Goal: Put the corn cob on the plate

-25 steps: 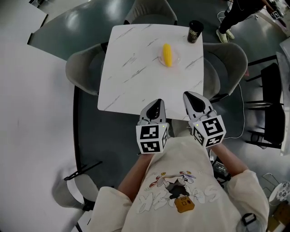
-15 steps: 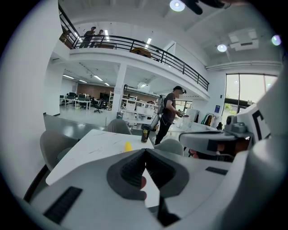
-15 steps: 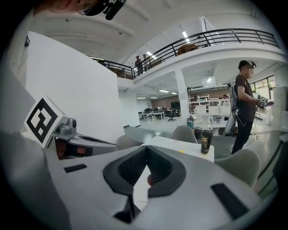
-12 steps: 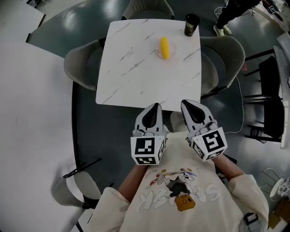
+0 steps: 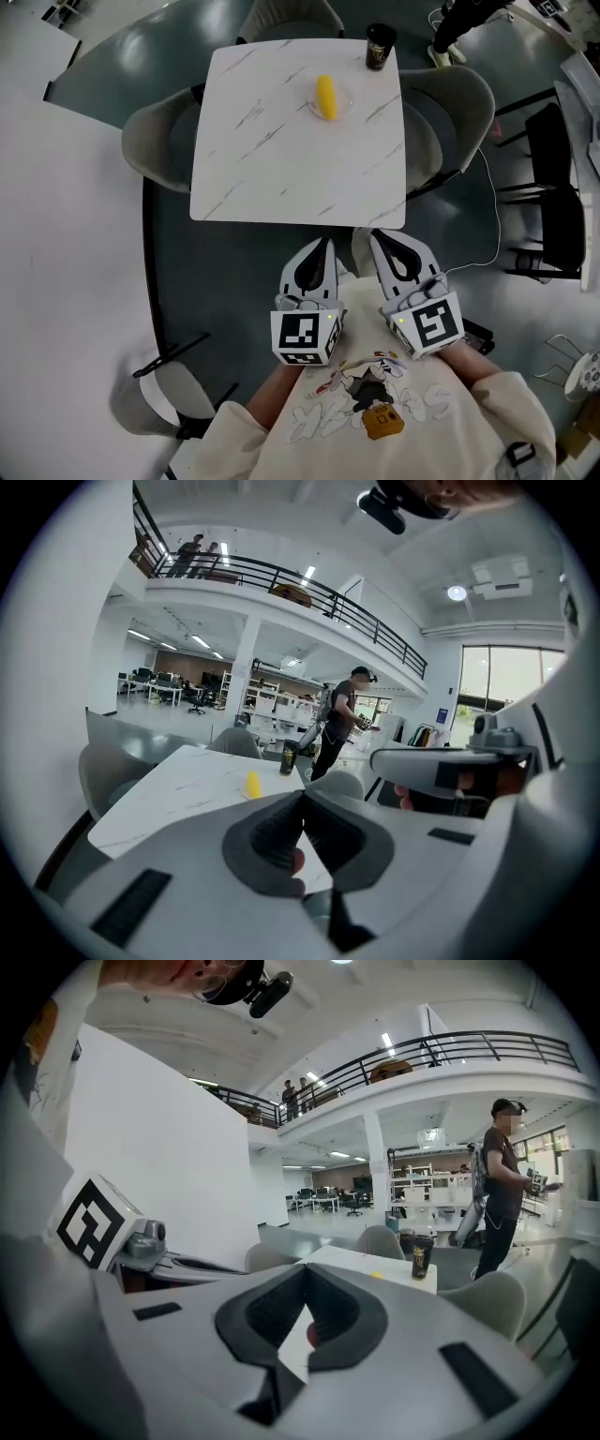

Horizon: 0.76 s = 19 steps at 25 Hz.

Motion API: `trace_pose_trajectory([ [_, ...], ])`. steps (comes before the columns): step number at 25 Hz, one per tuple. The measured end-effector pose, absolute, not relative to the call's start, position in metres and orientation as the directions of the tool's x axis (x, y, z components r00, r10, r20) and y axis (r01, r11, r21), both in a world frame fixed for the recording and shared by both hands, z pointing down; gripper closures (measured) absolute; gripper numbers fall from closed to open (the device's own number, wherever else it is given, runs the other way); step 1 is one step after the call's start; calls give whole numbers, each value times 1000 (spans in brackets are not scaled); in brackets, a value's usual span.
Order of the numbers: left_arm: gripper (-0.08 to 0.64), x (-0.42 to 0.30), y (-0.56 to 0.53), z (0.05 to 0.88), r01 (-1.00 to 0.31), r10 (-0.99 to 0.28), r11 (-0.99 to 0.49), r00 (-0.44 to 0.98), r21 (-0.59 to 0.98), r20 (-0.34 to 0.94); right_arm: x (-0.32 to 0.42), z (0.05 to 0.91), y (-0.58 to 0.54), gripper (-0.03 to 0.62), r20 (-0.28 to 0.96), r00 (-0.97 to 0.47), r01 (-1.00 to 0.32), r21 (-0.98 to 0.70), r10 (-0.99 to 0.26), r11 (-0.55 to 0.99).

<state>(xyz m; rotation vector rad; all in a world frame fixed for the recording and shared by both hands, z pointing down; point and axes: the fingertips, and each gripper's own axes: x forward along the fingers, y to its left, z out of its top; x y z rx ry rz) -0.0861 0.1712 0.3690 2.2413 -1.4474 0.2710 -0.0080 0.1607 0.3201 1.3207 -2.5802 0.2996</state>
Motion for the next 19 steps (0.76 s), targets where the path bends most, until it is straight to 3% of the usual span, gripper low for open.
trace_pose_trajectory([
  [19, 552, -71, 179, 369, -895, -807, -355, 439, 269, 395, 15, 329, 178, 595, 304, -523, -848, -90, -796, 523],
])
